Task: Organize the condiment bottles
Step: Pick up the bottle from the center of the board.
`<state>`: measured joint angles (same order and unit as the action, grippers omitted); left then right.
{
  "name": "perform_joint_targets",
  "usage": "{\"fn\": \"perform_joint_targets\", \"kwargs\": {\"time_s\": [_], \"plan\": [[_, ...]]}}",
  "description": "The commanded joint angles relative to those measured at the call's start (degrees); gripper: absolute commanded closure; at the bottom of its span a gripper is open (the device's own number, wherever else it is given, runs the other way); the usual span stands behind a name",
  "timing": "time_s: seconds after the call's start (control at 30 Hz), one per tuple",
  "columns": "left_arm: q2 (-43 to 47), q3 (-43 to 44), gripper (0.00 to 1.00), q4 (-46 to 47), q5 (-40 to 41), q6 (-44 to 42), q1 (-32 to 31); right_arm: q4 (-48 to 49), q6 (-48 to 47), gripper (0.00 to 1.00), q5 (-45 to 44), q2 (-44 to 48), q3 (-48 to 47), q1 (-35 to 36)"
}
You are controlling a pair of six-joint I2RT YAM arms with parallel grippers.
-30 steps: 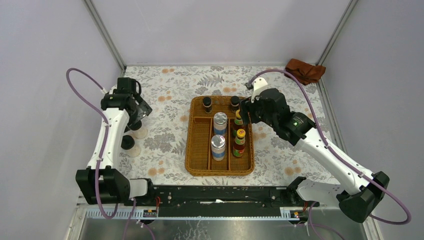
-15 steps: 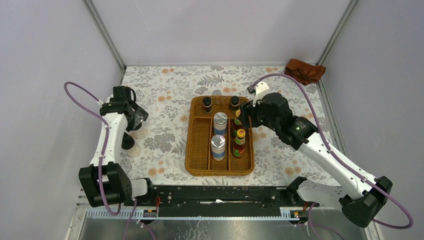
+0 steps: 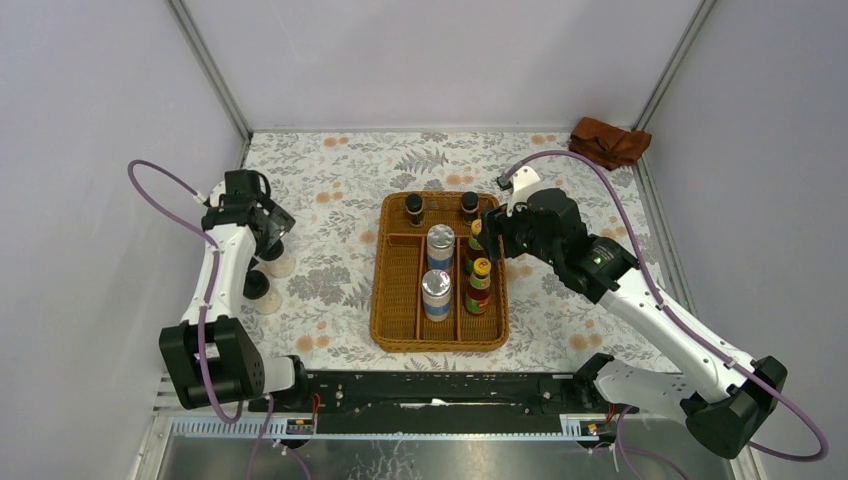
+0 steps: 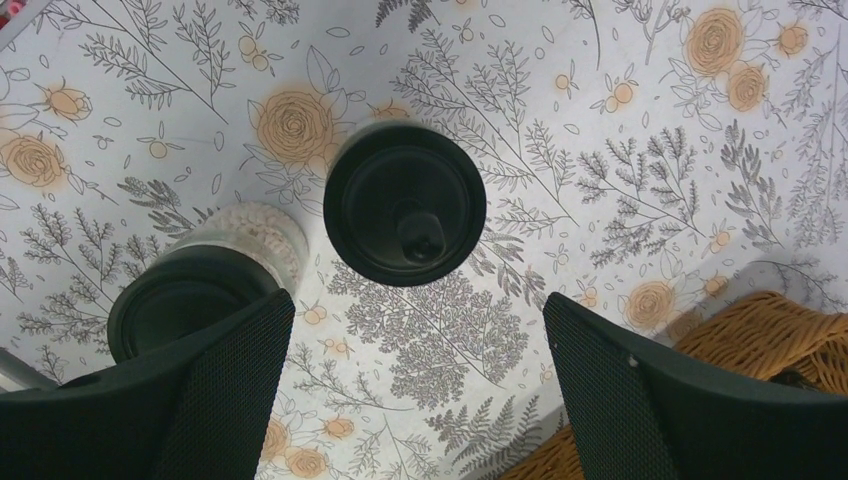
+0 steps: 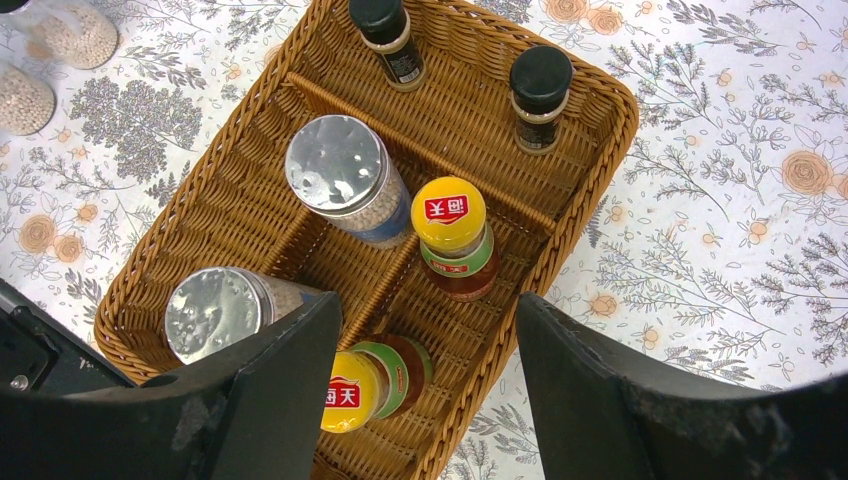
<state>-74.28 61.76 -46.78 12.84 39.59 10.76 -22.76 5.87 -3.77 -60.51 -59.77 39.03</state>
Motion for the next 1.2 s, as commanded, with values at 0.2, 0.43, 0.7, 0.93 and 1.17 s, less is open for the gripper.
{"fn": "perform_joint_targets", "kwargs": {"time_s": [0.2,0.43,0.7,0.93,1.17], "plan": [[-2.53,-0.78,0.01,4.72,0.53,-3.00,2.58,2.47,0.20,0.28,0.78,0.19,-0.09,-0.33],[-4.71,-0.90,0.01,5.77,-0.07,-3.29,2.86,2.84,-0.03,0.28,0.43,0.14,0.42,-0.42],[-6.19,-1.12,0.01,6.50,-0.13,-3.69,3.01,3.25,-0.17,0.28,0.62,-0.54,0.52,-0.38],[-7.46,-0.86,0.01,6.87,-0.01,-3.95,2.97,3.59,-0.22,0.28,0.52,-0.84,0.79,-0.44],[-8.49,-0.87,0.01,7.49,-0.57,-3.88,3.06,3.74,-0.34,0.28,0.34,-1.14,0.79,-0.51]]}}
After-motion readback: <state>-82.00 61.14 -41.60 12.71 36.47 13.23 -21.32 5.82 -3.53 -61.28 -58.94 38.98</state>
